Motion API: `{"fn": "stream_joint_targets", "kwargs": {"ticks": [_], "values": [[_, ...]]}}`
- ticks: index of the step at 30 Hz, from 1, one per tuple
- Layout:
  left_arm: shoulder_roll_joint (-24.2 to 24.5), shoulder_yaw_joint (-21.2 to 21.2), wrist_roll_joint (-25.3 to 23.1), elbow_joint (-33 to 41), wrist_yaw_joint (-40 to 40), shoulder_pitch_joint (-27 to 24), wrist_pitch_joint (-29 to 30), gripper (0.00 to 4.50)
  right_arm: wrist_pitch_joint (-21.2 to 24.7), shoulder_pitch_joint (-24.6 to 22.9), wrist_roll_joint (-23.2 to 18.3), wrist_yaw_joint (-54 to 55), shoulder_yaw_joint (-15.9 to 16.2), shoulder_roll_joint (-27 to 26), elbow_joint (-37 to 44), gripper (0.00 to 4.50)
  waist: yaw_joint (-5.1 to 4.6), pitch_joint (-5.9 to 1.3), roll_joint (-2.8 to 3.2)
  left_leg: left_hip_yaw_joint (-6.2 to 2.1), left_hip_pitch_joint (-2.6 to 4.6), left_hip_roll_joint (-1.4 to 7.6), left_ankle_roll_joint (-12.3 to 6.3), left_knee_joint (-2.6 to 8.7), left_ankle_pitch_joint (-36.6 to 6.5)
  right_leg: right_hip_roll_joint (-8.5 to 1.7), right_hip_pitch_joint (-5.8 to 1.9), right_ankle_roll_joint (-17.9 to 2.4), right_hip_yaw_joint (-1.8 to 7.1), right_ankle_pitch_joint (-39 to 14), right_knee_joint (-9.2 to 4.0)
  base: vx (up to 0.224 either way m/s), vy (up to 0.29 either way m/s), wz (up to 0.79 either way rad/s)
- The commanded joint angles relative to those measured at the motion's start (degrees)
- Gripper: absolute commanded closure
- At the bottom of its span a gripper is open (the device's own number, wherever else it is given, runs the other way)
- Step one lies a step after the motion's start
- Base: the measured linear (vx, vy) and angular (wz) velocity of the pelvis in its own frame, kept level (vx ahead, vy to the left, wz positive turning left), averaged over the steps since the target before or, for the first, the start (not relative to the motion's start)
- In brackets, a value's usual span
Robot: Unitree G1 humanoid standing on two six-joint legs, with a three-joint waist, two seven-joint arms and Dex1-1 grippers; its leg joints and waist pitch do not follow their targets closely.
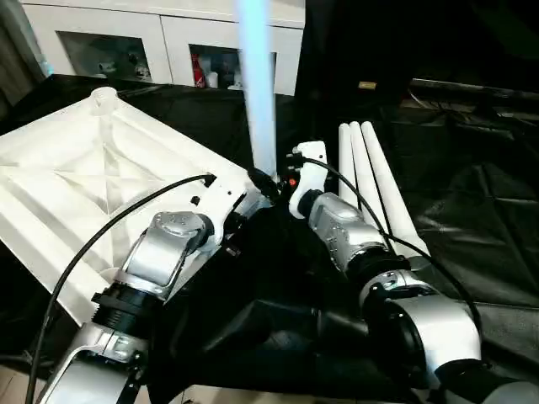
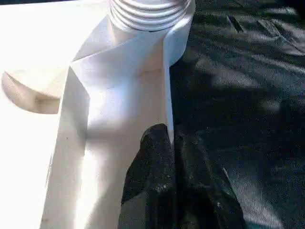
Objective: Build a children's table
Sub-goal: Insert table leg to table base
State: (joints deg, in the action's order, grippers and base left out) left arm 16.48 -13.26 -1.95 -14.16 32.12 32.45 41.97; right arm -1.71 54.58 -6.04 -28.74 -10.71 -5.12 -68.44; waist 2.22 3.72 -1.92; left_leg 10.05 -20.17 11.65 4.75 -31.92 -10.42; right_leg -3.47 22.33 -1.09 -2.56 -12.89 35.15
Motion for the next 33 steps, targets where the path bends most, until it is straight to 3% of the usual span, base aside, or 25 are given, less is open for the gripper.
{"fn": "stream_joint_targets", "kwargs": {"ticks": [1, 4, 5, 7, 9, 12, 20, 25, 27, 30, 33], "values": [[-1.0, -2.7, 0.9, 2.5, 2.9, 0.5, -1.8, 4.5, 4.3, -1.2, 1.5, -2.6, 2.7, -1.4, -4.4, 1.72, 0.57, -3.8, 1.28, -0.13, 0.13, 1.61, -2.42, 2.88, -4.9, -4.31, -3.08, -16.9, 2.5, 6.1, -2.93, 0.0, 0.0, 0.0], [-0.4, -2.9, 1.0, 3.2, 3.4, 0.2, -1.8, 4.5, 4.4, -1.1, 1.8, -3.7, 2.8, -0.4, -4.5, 1.83, 0.8, -3.88, 1.23, -0.12, 0.12, 1.57, -2.12, 2.81, -4.6, -4.22, -3.2, -16.8, 2.5, 6.7, -2.79, 0.0, 0.0, 0.0], [-0.1, -3.2, 1.1, 3.8, 4.0, 0.0, -1.9, 4.5, 4.4, -1.1, 2.0, -4.4, 3.0, 0.1, -4.6, 1.92, 0.79, -3.93, 0.8, -0.11, 0.09, 1.6, -2.24, 2.81, -4.4, -4.19, -3.28, -16.8, 2.47, 6.9, -2.77, 0.0, 0.0, 0.0], [0.6, -3.8, 1.1, 4.6, 5.0, -0.4, -2.3, 4.5, 4.5, -1.0, 2.2, -5.4, 3.1, 0.7, -4.7, 2.03, 0.91, -4.02, 1.06, -0.13, 0.08, 1.55, -2.77, 2.65, -3.2, -4.14, -3.26, -17.1, 2.41, 8.4, -2.52, 0.0, 0.0, 0.0], [2.0, -4.6, 1.2, 6.4, 6.7, -1.1, -2.6, 4.5, 4.7, -0.7, 2.5, -7.3, 3.3, 1.8, -4.8, 2.1, 0.86, -4.06, 0.74, -0.1, 0.07, 1.55, -3.06, 2.59, -2.8, -4.1, -3.34, -17.3, 2.38, 9.0, -2.45, 0.0, 0.0, 0.0], [3.8, -5.2, 1.2, 8.3, 8.4, -1.9, -2.7, 4.5, 5.0, -0.2, 2.8, -9.5, 3.6, 3.1, -4.8, 2.17, 0.96, -4.04, 0.81, -0.1, 0.12, 1.61, -3.48, 2.53, -3.4, -4.14, -3.26, -17.6, 2.36, 8.1, -2.42, 0.0, 0.0, 0.0], [9.6, -6.7, 1.9, 14.3, 13.6, -4.6, -3.1, 4.5, 6.6, 0.4, 2.9, -19.8, 4.7, 6.8, -4.3, 2.45, 1.45, -4.08, 0.87, -0.09, 0.17, 1.66, -2.94, 2.37, -3.9, -4.05, -3.15, -17.5, 2.3, 7.3, -2.18, 0.0, 0.0, 0.0], [12.7, -7.9, 2.8, 16.3, 18.1, -5.9, -5.8, 4.5, 7.8, -0.2, 5.5, -31.4, 8.8, 9.5, -3.8, 2.49, 2.1, -4.06, 0.77, -0.08, 0.23, 1.76, -3.59, 2.15, -4.3, -4.05, -3.02, -17.8, 2.17, 6.1, -2.14, 0.0, 0.0, 0.0], [14.2, -8.3, 3.3, 17.0, 20.7, -6.5, -9.1, 4.5, 7.4, -0.9, 8.1, -37.5, 12.1, 11.4, -3.3, 2.51, 2.54, -4.01, 0.65, -0.01, 0.19, 1.79, -3.45, 2.08, -4.5, -3.99, -2.97, -17.6, 2.09, 5.1, -2.11, 0.0, 0.0, 0.0], [15.2, -8.5, 4.5, 18.4, 23.5, -7.1, -10.2, 4.5, 7.2, -1.2, 9.6, -40.8, 14.0, 12.7, -3.2, 2.52, 3.2, -3.87, 0.82, 0.02, 0.3, 1.95, -2.45, 2.16, -6.8, -4.14, -2.7, -16.9, 2.16, 1.4, -2.24, 0.0, 0.0, 0.0], [16.3, -9.3, 5.2, 19.6, 26.4, -7.6, -12.3, 4.5, 6.1, -1.8, 11.6, -43.3, 16.5, 14.0, -2.9, 2.52, 3.23, -3.75, 0.77, -0.07, 0.37, 2.01, -1.21, 2.31, -9.0, -4.16, -2.56, -16.2, 2.17, -2.0, -2.49, 0.0, 0.0, 0.0]]}}
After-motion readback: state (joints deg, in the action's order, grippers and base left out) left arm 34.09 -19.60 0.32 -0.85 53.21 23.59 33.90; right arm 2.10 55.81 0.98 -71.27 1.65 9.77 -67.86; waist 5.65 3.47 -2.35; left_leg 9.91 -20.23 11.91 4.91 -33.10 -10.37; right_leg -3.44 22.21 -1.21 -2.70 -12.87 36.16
